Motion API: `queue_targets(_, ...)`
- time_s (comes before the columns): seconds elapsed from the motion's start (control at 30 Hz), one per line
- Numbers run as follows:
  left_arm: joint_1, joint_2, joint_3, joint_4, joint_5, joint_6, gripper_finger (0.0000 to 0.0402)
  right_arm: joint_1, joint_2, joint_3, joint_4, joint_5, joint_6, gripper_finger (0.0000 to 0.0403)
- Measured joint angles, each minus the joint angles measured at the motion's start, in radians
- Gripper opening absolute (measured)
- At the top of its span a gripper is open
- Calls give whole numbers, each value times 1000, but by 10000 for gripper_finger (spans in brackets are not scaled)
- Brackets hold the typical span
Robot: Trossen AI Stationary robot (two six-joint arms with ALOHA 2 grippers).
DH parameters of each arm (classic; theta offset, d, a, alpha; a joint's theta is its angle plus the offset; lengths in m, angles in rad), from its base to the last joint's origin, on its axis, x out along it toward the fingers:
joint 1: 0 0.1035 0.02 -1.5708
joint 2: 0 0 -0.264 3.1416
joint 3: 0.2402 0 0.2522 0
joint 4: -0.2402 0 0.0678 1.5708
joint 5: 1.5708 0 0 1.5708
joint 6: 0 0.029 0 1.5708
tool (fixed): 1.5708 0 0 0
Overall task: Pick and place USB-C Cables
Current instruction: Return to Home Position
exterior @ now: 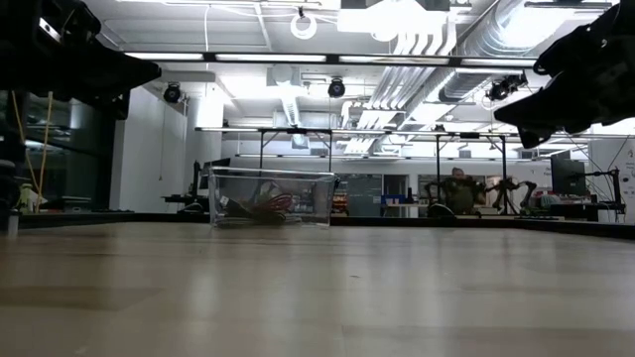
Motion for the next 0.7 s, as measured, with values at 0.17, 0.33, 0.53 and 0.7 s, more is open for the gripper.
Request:
queue_targets(0.17, 0, 0, 0, 0, 0, 0, 1, 0, 2, 0, -1, 6, 10, 0)
queue_targets(0.33, 0, 0, 0, 0, 0, 0, 1, 0, 2, 0, -2, 9, 18, 0)
queue_targets(0.53, 0, 0, 0, 0, 0, 0, 1, 0, 2, 0, -2, 9, 28, 0)
queue_targets(0.7, 0, 0, 0, 0, 0, 0, 0, 0, 2, 0, -2, 9, 29, 0)
